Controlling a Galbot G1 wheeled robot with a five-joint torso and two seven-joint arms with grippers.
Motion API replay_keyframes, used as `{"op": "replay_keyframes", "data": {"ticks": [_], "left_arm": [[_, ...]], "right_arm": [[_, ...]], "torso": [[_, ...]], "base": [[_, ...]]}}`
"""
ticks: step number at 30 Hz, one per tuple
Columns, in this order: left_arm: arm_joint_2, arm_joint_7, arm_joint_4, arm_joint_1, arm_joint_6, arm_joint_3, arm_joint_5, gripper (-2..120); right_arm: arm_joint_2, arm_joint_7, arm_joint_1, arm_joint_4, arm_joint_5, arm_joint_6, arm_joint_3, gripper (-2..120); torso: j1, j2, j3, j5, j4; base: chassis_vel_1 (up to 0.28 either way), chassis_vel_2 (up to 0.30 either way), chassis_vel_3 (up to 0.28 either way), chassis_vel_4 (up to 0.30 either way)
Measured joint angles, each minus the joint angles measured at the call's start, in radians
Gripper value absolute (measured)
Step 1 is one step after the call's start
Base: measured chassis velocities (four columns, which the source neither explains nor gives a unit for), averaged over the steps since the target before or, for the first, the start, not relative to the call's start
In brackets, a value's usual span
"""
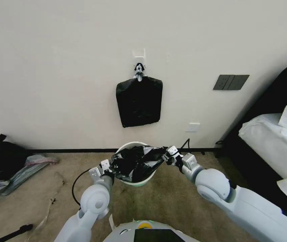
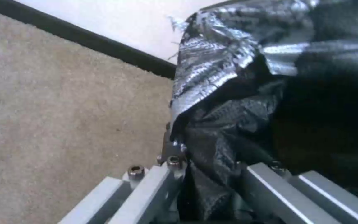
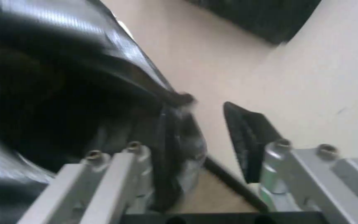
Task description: Place a trash bag onto the trash bin.
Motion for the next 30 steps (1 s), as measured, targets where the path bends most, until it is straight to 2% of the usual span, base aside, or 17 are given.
{"op": "replay_keyframes", "data": {"ticks": [2,3,5,6,8,12,13,15,17,18,21,23,28,29,30], "left_arm": [[0.005,0.000,0.000,-0.005,0.001,-0.007,-0.008,1],[0.005,0.000,0.000,-0.005,0.001,-0.007,-0.008,1],[0.013,0.000,0.005,-0.015,0.005,-0.015,-0.017,1],[0.015,0.000,0.006,-0.018,0.007,-0.015,-0.018,1],[0.023,0.000,0.009,-0.029,0.017,-0.015,-0.022,1],[0.031,0.002,0.009,-0.034,0.027,-0.014,-0.022,1],[0.040,0.006,0.006,-0.035,0.038,-0.012,-0.022,1],[0.050,0.015,0.001,-0.035,0.047,-0.012,-0.018,1],[0.069,0.058,-0.005,-0.028,0.060,-0.013,0.025,1],[0.069,0.058,-0.005,-0.028,0.060,-0.013,0.025,1],[0.099,0.118,-0.023,-0.019,0.078,-0.016,0.075,1],[0.109,0.135,-0.030,-0.016,0.085,-0.015,0.086,1],[0.138,0.189,-0.043,-0.004,0.103,-0.003,0.138,1],[0.141,0.196,-0.046,-0.002,0.106,0.000,0.145,1],[0.147,0.206,-0.052,0.002,0.110,0.004,0.158,1]], "right_arm": [[-0.028,-0.033,-0.029,0.010,-0.070,0.039,0.027,47],[-0.028,-0.033,-0.029,0.010,-0.070,0.039,0.027,47],[-0.063,-0.084,-0.064,0.026,-0.180,0.103,0.053,59],[-0.067,-0.086,-0.067,0.028,-0.201,0.112,0.055,61],[-0.078,-0.086,-0.073,0.043,-0.298,0.162,0.057,72],[-0.086,-0.113,-0.061,0.049,-0.332,0.189,0.051,80],[-0.096,-0.142,-0.035,0.050,-0.350,0.201,0.032,88],[-0.109,-0.170,0.009,0.043,-0.369,0.215,0.001,93],[-0.131,-0.226,0.057,0.027,-0.410,0.261,-0.030,100],[-0.131,-0.226,0.057,0.027,-0.410,0.261,-0.030,100],[-0.151,-0.292,0.090,0.018,-0.449,0.334,-0.071,100],[-0.152,-0.310,0.097,0.014,-0.463,0.358,-0.084,100],[-0.133,-0.342,0.102,-0.011,-0.560,0.426,-0.135,99],[-0.130,-0.344,0.103,-0.015,-0.578,0.434,-0.141,97],[-0.126,-0.344,0.105,-0.023,-0.615,0.454,-0.149,89]], "torso": [[0.000,0.000,0.000,0.0002,-0.0002],[0.000,0.000,0.000,0.0002,-0.0002],[0.000,0.000,0.000,0.0001,-0.0002],[0.000,0.000,0.000,0.0000,-0.0002],[0.000,0.000,0.000,0.0002,-0.0001],[0.000,0.000,0.000,0.0001,-0.0002],[0.000,0.000,0.000,0.0002,-0.0002],[0.000,0.000,0.000,0.0001,0.0001],[0.000,0.000,0.000,0.0001,0.0003],[0.000,0.000,0.000,0.0001,0.0003],[0.000,0.000,0.000,0.0000,0.0000],[0.000,0.000,0.000,0.0000,0.0000],[0.000,0.000,0.000,0.0003,0.0000],[0.000,0.000,0.000,0.0002,-0.0001],[0.000,0.000,0.000,0.0002,0.0000]], "base": [[0.000,0.000,0.000,0.000],[0.000,0.000,0.000,0.000],[0.000,0.000,0.000,0.000],[0.000,0.000,0.000,0.000],[0.000,0.000,0.000,0.000],[0.000,0.000,0.000,0.000],[0.000,0.000,0.000,0.000],[0.000,0.000,0.000,0.000],[0.000,0.000,0.000,0.000],[0.000,0.000,0.000,0.000],[0.000,0.000,0.000,0.000],[0.000,0.000,0.000,0.000],[0.000,0.000,0.000,0.000],[0.000,0.000,0.000,0.000],[0.000,0.000,0.000,0.000]]}}
